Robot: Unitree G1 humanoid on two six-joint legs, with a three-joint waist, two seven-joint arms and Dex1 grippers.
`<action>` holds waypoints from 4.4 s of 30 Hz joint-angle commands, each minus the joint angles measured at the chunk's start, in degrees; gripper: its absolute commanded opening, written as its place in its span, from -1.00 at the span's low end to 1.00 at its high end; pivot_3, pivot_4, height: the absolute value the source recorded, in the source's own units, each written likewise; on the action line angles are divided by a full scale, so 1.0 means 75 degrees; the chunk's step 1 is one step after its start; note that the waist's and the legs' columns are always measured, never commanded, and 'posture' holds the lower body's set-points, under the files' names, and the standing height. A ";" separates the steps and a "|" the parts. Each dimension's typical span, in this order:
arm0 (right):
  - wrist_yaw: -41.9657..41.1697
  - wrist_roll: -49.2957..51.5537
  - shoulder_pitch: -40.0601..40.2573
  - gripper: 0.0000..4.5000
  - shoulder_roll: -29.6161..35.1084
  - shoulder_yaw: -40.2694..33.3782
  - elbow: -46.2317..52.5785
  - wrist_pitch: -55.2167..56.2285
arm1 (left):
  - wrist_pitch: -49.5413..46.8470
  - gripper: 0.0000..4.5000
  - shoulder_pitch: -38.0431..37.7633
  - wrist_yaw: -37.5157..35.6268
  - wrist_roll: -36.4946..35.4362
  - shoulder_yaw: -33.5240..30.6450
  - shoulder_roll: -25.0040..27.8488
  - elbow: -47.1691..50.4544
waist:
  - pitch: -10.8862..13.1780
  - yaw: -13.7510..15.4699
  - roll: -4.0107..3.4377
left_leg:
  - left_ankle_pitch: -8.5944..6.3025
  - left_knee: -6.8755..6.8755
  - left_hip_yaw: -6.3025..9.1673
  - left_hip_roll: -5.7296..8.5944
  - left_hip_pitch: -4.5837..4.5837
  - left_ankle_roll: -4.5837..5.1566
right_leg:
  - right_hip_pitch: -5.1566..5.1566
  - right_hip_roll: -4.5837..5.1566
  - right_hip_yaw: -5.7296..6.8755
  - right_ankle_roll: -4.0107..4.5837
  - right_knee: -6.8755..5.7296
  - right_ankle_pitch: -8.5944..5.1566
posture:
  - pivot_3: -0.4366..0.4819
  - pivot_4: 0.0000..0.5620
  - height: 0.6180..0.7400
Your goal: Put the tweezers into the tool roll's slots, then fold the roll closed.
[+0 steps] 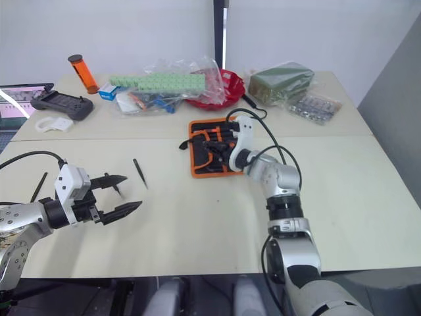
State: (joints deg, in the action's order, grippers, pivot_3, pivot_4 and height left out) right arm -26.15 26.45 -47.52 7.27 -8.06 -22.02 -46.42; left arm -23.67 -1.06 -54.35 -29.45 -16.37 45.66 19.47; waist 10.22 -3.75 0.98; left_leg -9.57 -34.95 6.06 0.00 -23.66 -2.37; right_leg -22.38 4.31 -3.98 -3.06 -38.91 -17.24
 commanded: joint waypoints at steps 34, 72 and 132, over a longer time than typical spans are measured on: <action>0.0430 0.0542 -0.0456 -0.99 -0.0834 -0.0670 -0.1434 0.0026 | 0.0097 1.00 -0.0305 0.0232 -0.0062 -0.0067 -0.0049 0.0456 | -0.0001 -0.0026 0.0002 | 0.0000 0.0012 -0.0006 -0.0007 0.0030 0.0000 | 0.0016 -0.0004 -0.0001 0.0004 0.0006 -0.0002 | -0.05 -0.47 1.00; -0.3342 -0.0256 0.1850 -0.99 0.2893 0.4070 0.4914 -0.1024 | -0.0051 1.00 0.0987 -0.0491 -0.0032 0.0703 0.0193 -0.0123 | 0.0006 0.0031 0.0012 | -0.0001 0.0013 -0.0004 -0.0008 -0.0012 0.0000 | 0.0005 -0.0001 0.0006 0.0000 0.0059 -0.0005 | -0.05 -0.47 1.00; -0.3166 0.0416 0.2663 -0.84 0.3428 0.3038 0.6048 -0.0834 | 0.6512 -1.00 0.6206 -0.4578 0.3455 0.4459 -0.1184 -0.6616 | 0.0010 0.0146 0.0023 | 0.0001 -0.0053 0.0030 0.0013 -0.0068 0.0003 | -0.0006 0.0000 0.0023 -0.0018 0.0030 -0.0003 | -0.05 -0.47 1.00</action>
State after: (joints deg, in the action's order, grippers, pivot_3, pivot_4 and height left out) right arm -48.82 28.38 -27.92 32.36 15.04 21.52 -53.47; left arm 26.63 46.60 -88.44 -1.51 18.33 36.14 -33.73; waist 10.30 -2.66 1.15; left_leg -9.56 -35.35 6.28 0.10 -24.17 -2.35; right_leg -22.42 4.32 -3.81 -3.20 -38.68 -17.26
